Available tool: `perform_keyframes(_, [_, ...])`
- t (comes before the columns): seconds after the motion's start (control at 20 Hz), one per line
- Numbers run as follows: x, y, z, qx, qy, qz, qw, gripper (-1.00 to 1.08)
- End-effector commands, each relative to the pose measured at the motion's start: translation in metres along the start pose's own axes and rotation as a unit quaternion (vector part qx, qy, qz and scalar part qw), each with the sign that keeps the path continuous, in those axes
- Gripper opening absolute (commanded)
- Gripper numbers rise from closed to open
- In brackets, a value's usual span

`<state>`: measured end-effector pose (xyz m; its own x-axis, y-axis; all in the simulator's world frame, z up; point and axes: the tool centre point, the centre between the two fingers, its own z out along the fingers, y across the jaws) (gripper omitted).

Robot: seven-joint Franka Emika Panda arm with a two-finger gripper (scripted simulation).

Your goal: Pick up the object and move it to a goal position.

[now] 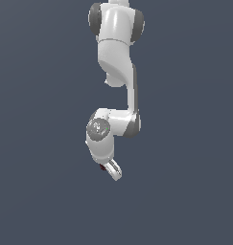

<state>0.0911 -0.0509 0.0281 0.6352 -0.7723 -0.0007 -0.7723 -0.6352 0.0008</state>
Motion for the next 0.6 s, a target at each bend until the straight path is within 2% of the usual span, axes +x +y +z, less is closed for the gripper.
perform_keyframes(0.0, [0.0003, -0.0006, -0.0004, 0.000, 0.000, 0.000, 1.0000, -1.00])
perform_keyframes(0.55, [-0.0013, -0.0015, -0.0012, 0.000, 0.000, 0.000, 1.0000, -1.00])
